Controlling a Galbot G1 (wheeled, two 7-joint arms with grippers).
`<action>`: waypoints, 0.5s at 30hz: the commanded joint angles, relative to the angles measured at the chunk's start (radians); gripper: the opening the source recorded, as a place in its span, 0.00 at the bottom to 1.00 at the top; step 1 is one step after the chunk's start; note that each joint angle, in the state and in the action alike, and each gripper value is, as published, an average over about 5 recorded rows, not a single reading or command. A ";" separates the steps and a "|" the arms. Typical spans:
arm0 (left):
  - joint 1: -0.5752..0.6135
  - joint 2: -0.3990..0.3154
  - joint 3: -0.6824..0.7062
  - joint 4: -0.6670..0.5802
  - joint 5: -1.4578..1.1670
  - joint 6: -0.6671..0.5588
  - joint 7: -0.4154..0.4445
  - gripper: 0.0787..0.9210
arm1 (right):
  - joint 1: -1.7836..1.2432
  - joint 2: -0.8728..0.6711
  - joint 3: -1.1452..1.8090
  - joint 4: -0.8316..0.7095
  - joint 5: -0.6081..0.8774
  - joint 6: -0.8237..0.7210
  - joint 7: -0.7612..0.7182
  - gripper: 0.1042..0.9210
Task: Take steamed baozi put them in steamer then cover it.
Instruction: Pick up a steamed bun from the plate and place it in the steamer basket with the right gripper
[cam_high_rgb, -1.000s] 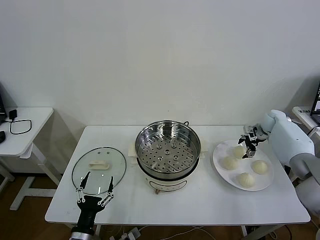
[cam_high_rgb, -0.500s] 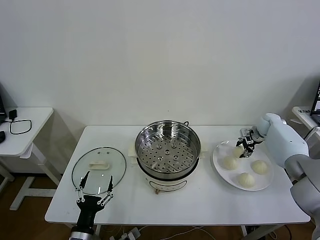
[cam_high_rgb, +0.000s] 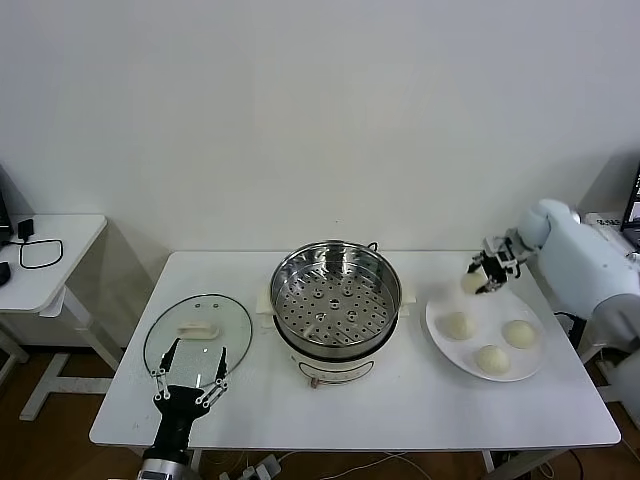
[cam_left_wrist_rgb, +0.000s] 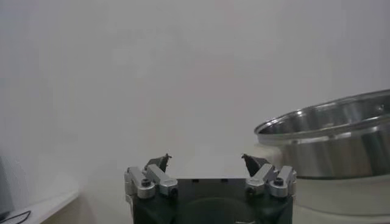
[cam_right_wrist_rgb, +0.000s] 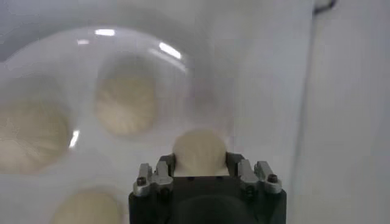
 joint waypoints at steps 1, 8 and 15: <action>-0.005 0.001 0.002 -0.005 -0.002 0.003 -0.002 0.88 | 0.301 -0.021 -0.281 0.381 0.187 0.160 -0.063 0.64; 0.004 -0.003 -0.001 -0.014 -0.002 -0.001 -0.004 0.88 | 0.338 0.083 -0.335 0.487 0.151 0.271 -0.048 0.65; 0.008 -0.009 -0.003 -0.019 -0.002 -0.001 -0.005 0.88 | 0.243 0.185 -0.321 0.495 0.038 0.336 -0.038 0.64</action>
